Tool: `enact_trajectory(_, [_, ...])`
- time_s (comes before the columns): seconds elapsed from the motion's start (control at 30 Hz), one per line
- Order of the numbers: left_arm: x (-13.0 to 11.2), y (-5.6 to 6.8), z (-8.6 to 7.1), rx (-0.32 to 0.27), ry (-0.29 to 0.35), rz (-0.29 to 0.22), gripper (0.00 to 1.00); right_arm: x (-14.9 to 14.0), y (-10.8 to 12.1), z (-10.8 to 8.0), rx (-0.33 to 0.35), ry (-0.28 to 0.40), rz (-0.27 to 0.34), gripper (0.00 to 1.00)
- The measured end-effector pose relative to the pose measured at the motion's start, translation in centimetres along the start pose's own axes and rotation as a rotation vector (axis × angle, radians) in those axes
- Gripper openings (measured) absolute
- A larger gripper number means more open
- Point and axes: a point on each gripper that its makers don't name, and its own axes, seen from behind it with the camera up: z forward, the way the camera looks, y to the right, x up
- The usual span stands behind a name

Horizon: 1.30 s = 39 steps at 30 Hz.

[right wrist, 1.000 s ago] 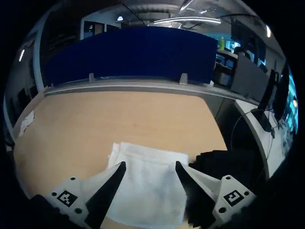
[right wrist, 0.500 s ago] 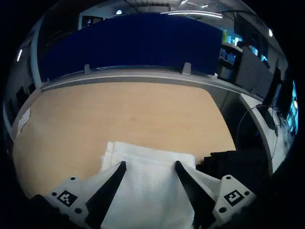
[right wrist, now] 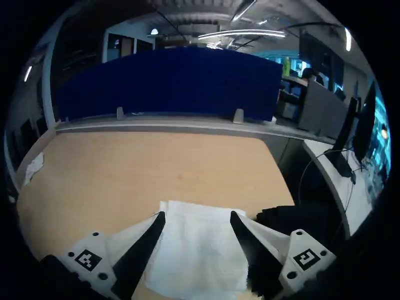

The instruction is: Fold towel

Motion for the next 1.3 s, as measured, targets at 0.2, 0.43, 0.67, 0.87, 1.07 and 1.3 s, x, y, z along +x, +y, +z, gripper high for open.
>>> enact_trajectory(0.2, [0.5,0.0,0.0,-0.03,0.016,0.005,0.93,2.2,-3.1,-3.9,0.022,0.104,0.063,1.0])
enact_trajectory(0.43, [1.9,-0.5,0.1,-0.062,0.048,0.012,0.93,2.9,-7.8,-8.5,0.046,0.182,0.099,1.0])
enact_trajectory(0.67, [3.0,-1.1,0.0,-0.091,0.073,0.016,0.93,2.1,-13.2,-12.4,0.044,0.209,0.091,1.0])
enact_trajectory(0.87, [3.6,-1.6,0.1,-0.103,0.092,0.026,0.93,2.4,-16.5,-13.9,0.045,0.226,0.059,1.0])
enact_trajectory(1.07, [5.8,-2.0,-0.1,-0.094,0.168,0.028,0.93,4.4,-19.5,-15.7,0.033,0.311,0.035,1.0])
enact_trajectory(1.3, [11.5,-2.7,-1.0,-0.055,0.365,0.083,0.93,7.0,-23.1,-17.3,0.033,0.429,0.022,1.0])
